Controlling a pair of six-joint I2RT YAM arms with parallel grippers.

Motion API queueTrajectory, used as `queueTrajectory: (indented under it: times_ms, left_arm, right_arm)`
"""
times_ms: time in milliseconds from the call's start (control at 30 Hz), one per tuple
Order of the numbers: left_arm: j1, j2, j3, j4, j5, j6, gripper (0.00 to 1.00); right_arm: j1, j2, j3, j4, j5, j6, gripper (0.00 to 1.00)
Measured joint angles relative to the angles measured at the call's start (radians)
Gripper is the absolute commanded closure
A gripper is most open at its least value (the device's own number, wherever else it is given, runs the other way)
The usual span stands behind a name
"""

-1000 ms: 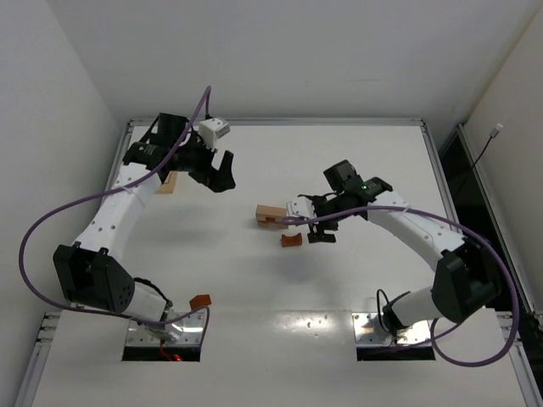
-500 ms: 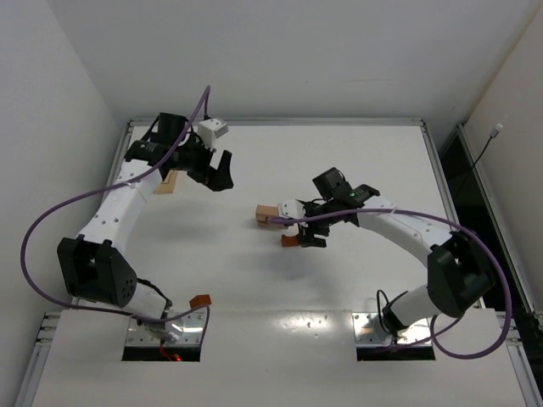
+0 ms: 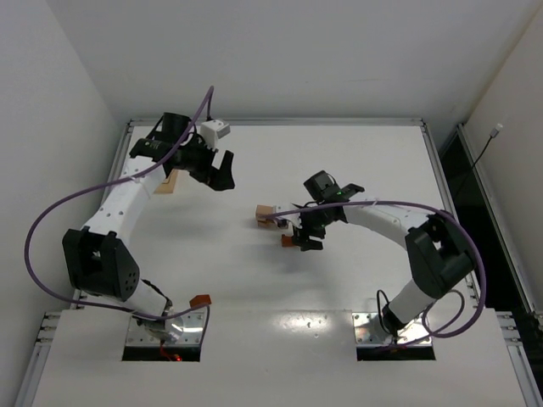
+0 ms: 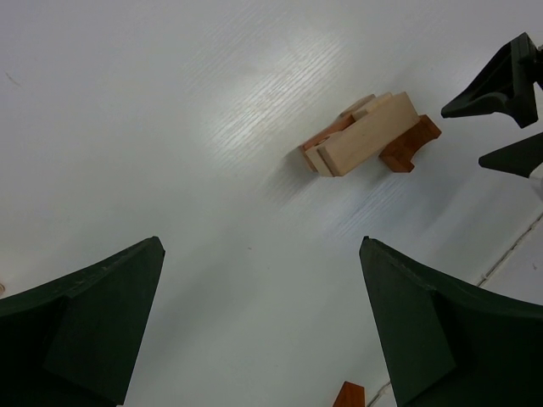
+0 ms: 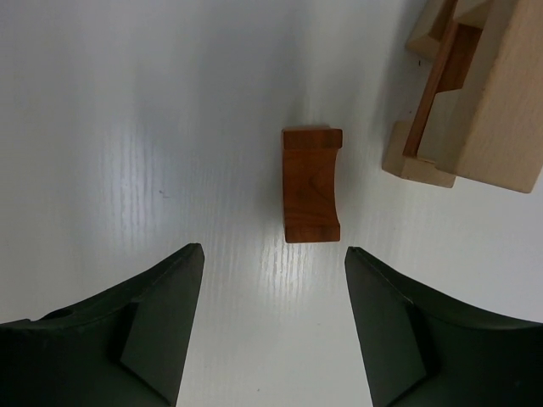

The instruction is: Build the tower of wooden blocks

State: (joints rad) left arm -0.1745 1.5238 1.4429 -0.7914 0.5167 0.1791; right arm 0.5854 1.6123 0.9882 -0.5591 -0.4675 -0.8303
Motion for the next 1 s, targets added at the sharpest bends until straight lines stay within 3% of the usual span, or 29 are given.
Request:
queueTrajectory:
  times_ms: [833,1000]
  left_arm:
    - [0.028,0.049,0.002,0.013,0.002,0.019,0.01]
    - [0.028,0.057,0.003,0.014,0.003,0.019,0.01]
  right_arm:
    - [0.013,0.190,0.120,-0.049,0.077,-0.017,0.36]
    - [0.019,0.215,0.143,-0.051,0.094,-0.021,0.41]
